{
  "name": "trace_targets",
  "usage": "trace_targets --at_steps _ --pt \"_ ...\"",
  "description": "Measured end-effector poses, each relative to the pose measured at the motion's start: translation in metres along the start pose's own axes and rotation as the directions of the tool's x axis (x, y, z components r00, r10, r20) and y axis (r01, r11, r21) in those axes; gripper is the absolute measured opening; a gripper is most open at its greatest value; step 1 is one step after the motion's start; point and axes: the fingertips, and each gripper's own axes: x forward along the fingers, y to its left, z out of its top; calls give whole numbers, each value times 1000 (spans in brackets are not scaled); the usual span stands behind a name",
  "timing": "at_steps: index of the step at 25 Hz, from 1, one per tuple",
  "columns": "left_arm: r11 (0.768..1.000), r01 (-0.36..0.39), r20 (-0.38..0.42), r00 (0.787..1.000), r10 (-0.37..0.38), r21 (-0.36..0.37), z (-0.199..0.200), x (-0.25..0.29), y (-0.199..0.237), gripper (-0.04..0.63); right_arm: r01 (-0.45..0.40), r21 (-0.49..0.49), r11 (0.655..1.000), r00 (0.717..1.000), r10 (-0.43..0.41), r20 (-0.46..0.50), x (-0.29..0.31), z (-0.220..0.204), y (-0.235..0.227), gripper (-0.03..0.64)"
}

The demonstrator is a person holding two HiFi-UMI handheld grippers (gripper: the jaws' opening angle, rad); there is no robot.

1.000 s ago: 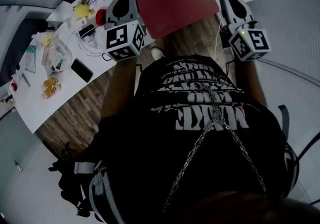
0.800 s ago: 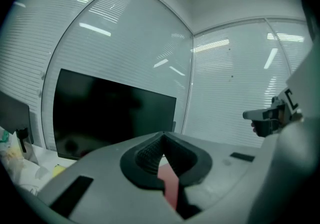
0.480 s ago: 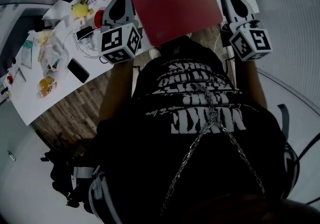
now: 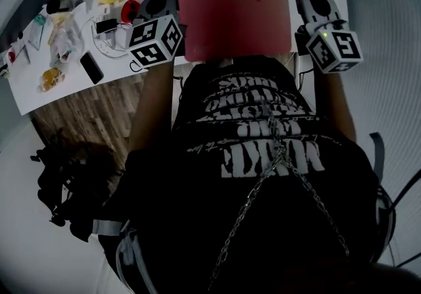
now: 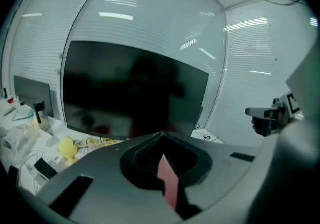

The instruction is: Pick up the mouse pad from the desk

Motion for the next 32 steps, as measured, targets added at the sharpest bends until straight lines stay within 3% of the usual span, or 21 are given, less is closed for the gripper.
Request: trace_targets --at_steps 4,9,13,15,17,19,23,26,27,28,30,32 --pt "992 -62 -81 995 54 -106 -27 19 1 6 -64 22 998 996 66 -63 15 -25 -27 -2" --pt "986 -144 -175 976 129 -80 -77 22 12 6 -85 34 996 986 89 -140 29 -59 -55 -2" --pt "975 -197 -297 942 158 -106 -128 25 32 6 -18 38 999 959 28 -282 30 -104 -76 -2" --pt "973 -202 -366 918 151 -107 -150 31 43 15 17 16 1000 928 -10 -372 30 -132 -84 -2" --pt "977 -191 -430 893 131 -97 -171 39 53 114 30 8 1000 894 -23 -447 33 -159 -89 10" --pt "979 -188 -501 857 122 -83 -198 45 63 151 49 26 998 854 -28 -519 33 -187 -92 77" --pt "978 -210 -616 770 165 0 -241 59 86 206 89 81 993 761 -15 -648 35 -248 -101 214" --pt "966 -222 -697 673 248 130 -270 62 102 224 123 123 985 695 3 -719 36 -294 -108 245" --pt "968 -214 -716 655 243 133 -279 65 103 241 140 118 983 665 -5 -747 34 -308 -112 249" --pt "972 -208 -726 651 219 107 -285 69 101 242 160 99 982 631 -25 -775 33 -322 -118 250" --pt "977 -211 -727 665 169 34 -285 71 99 238 188 42 981 578 -77 -812 32 -344 -129 251" --pt "978 -209 -715 684 146 0 -285 70 99 238 205 21 979 563 -100 -820 32 -356 -132 259"
